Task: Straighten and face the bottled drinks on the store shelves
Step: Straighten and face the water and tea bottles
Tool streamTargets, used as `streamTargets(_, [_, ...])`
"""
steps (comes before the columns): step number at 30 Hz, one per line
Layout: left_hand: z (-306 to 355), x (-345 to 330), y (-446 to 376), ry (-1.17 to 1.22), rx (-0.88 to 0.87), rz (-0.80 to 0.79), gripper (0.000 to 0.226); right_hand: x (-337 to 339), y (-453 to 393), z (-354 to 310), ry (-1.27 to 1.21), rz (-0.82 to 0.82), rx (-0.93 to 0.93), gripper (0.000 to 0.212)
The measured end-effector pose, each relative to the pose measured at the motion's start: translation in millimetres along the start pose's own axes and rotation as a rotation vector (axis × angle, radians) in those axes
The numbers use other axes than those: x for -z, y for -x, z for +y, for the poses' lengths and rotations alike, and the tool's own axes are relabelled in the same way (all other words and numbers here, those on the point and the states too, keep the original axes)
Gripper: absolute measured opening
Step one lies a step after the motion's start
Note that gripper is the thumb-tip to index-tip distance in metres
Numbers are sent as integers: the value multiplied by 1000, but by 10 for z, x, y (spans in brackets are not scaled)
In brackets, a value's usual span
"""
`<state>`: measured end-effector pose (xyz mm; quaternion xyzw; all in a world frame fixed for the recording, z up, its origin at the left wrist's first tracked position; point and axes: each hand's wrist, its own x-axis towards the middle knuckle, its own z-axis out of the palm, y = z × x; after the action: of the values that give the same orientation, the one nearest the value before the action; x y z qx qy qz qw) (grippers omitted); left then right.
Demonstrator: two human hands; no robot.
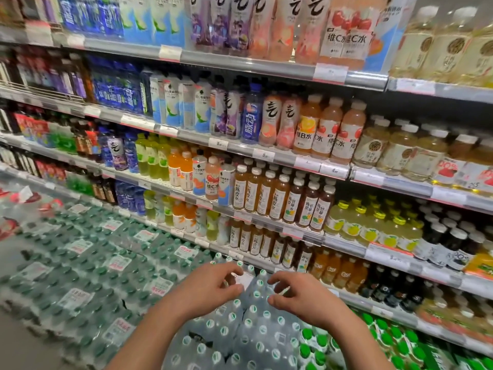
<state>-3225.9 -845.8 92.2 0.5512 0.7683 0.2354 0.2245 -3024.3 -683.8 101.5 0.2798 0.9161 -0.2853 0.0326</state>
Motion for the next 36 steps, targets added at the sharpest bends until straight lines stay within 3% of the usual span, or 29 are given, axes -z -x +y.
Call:
streamTargets(12, [-121,766,-793,-159,-16,-15,42,436,-1007,-109,-60,167,71,43])
streamTargets(22, [175,1434,-1816,-223,-188,45,40,1257,-1497,-121,-12,306,87,38])
streamTargets(29, [380,1842,-2353,-276,-357,57,39,1755,-1629,-263,32,444,58,41])
streamTargets(36, [788,2554,-2968,-378,-668,313,51,2450,-1802,-541,59,625,12,42])
